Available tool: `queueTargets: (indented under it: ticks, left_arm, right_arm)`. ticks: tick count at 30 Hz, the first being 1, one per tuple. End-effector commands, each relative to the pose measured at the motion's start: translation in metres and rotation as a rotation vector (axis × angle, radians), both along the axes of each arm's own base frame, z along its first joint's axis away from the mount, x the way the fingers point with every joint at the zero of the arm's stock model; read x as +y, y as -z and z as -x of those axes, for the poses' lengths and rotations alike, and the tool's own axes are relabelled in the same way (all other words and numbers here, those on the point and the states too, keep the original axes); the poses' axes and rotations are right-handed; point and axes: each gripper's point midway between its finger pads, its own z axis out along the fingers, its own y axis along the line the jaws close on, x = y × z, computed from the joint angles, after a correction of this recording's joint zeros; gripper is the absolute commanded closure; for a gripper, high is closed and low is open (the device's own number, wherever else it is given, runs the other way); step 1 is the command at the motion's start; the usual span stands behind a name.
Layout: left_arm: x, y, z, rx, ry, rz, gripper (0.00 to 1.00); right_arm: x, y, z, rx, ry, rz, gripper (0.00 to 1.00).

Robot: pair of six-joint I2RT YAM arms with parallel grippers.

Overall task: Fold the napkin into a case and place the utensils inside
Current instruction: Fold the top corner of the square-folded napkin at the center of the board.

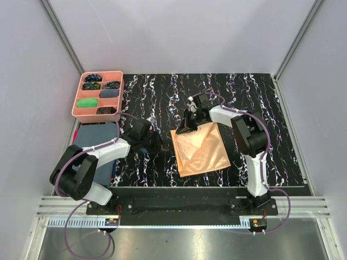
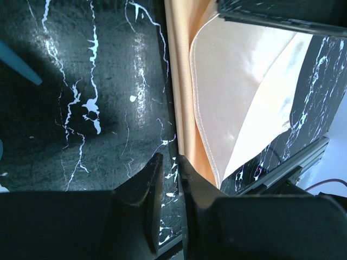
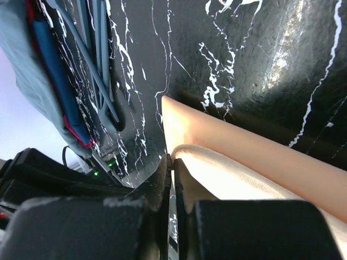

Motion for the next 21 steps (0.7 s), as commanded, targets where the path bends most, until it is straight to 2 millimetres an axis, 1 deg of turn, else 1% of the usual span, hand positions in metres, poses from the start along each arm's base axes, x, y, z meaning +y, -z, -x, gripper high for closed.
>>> queueTargets:
  ticks: [1, 6, 10, 13, 14, 15, 16, 17, 18, 19, 20, 21]
  left_arm:
    - [-0.006, -0.014, -0.015, -0.057, 0.019, 0.013, 0.81]
    - [-0.006, -0.016, -0.024, -0.068, 0.02, 0.001, 0.81]
    - [-0.005, -0.014, -0.03, -0.07, 0.023, -0.016, 0.81]
    - [-0.001, -0.017, -0.04, -0.083, 0.012, -0.043, 0.78]
    - [-0.001, -0.02, -0.045, -0.091, 0.008, -0.051, 0.75]
    - [0.0, -0.022, -0.05, -0.105, 0.011, -0.061, 0.7]
    - [-0.001, -0.021, -0.053, -0.103, 0.013, -0.071, 0.68]
    - [-0.003, -0.027, -0.06, -0.117, 0.014, -0.074, 0.65]
    - [-0.004, -0.029, -0.063, -0.128, 0.019, -0.081, 0.57]
    - [-0.005, -0.026, -0.067, -0.123, 0.025, -0.087, 0.54]
    - [-0.009, -0.032, -0.074, -0.137, 0.032, -0.082, 0.52]
    - [-0.011, -0.031, -0.077, -0.143, 0.046, -0.091, 0.5]
  right_arm:
    - [0.013, -0.013, -0.004, -0.03, -0.039, -0.031, 0.94]
    - [0.018, -0.016, -0.005, -0.031, -0.043, -0.041, 0.91]
    - [0.022, -0.014, -0.005, -0.02, -0.053, -0.05, 0.84]
    - [0.025, -0.015, -0.006, -0.021, -0.06, -0.059, 0.75]
    - [0.027, -0.025, -0.008, -0.036, -0.064, -0.07, 0.69]
    - [0.026, -0.03, -0.011, -0.055, -0.068, -0.072, 0.67]
    - [0.025, -0.033, -0.01, -0.053, -0.068, -0.064, 0.65]
    - [0.027, -0.047, -0.014, -0.08, -0.072, -0.075, 0.63]
    - [0.024, -0.053, -0.017, -0.102, -0.075, -0.069, 0.61]
    - [0.02, -0.058, -0.015, -0.098, -0.07, -0.053, 0.6]
    - [0.016, -0.074, -0.017, -0.133, -0.062, -0.055, 0.58]
    - [0.01, -0.08, -0.019, -0.151, -0.052, -0.045, 0.55]
